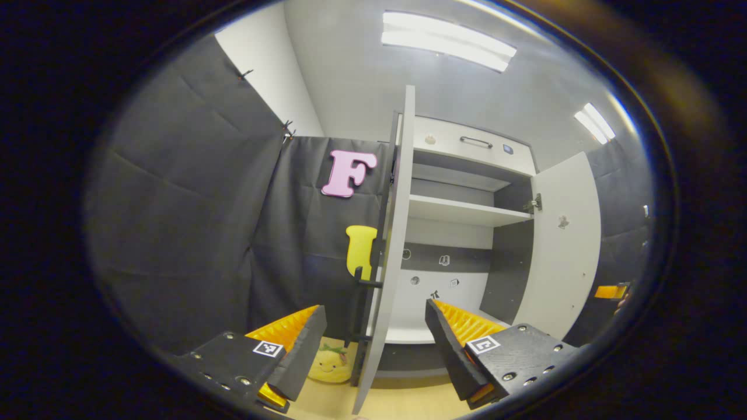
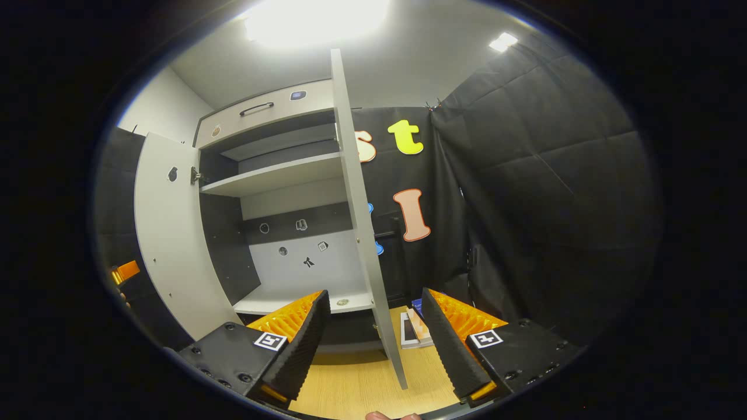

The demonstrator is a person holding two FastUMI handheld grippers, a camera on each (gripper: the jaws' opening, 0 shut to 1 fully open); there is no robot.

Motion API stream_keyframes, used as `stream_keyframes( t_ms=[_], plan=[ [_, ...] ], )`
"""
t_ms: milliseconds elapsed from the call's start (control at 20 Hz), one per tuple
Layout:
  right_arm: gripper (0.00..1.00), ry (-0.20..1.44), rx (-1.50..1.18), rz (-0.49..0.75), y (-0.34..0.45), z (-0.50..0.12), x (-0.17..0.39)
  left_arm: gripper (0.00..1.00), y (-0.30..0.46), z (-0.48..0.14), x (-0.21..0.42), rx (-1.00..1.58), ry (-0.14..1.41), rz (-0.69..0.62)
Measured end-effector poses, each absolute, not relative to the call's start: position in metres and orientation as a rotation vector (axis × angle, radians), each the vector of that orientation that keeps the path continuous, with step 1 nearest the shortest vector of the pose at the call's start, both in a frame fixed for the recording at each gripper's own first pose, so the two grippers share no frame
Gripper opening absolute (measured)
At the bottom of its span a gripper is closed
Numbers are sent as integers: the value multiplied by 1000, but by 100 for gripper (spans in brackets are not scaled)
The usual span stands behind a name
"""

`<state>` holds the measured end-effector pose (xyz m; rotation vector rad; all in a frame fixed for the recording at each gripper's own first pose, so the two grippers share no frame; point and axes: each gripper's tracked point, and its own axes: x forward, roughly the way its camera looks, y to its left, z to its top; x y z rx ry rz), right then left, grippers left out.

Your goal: Open the right door of the double-door shoe cabinet with the right hand, and open the left door with the left hand.

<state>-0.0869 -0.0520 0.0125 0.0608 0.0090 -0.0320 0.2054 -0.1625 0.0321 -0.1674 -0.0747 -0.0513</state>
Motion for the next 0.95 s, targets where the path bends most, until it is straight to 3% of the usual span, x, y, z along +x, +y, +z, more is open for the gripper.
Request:
stream_keyframes(
  t_ms=[450,950],
  plan=[
    [98,62,131,-33,-30,-16,-87,98,-176,3,199,-251,0,-17],
    [98,30,159,-57,-20,-21,-72,99,-171,-2,202,-93,-2,-25]
  ],
)
